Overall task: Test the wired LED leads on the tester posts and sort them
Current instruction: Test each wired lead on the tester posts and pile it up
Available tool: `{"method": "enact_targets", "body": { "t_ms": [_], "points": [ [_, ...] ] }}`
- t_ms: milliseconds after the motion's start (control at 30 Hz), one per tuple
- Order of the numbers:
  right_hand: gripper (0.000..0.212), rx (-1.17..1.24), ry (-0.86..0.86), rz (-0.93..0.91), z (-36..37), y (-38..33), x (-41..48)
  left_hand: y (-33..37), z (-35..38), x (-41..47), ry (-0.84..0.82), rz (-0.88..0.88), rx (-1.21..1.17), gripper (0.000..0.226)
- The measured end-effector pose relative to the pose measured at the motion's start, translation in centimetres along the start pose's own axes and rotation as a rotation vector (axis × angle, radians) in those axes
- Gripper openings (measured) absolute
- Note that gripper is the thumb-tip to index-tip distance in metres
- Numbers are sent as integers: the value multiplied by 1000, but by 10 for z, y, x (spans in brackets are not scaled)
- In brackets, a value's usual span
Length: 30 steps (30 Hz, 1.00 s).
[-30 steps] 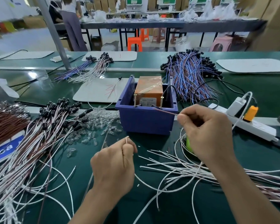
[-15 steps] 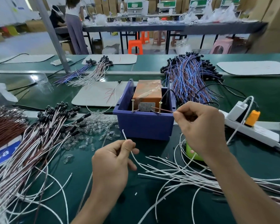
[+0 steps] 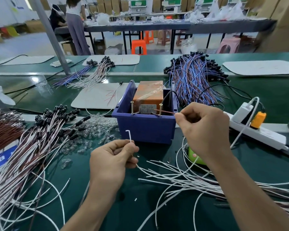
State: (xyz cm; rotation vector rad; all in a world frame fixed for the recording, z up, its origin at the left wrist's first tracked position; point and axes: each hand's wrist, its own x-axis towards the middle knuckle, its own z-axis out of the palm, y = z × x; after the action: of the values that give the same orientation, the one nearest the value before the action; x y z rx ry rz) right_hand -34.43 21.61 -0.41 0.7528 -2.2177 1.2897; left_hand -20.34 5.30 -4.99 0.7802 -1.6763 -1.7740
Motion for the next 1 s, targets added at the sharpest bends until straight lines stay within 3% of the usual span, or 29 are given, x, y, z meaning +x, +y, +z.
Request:
{"method": "enact_targets", "body": {
  "t_ms": [400,1000],
  "points": [
    [22,7,2,8,2,2,0,29,4,16,117,123,211,21],
    [22,-3,19,-19,2,-2,3,35,19,28,148,88,186,21]
  ]
}}
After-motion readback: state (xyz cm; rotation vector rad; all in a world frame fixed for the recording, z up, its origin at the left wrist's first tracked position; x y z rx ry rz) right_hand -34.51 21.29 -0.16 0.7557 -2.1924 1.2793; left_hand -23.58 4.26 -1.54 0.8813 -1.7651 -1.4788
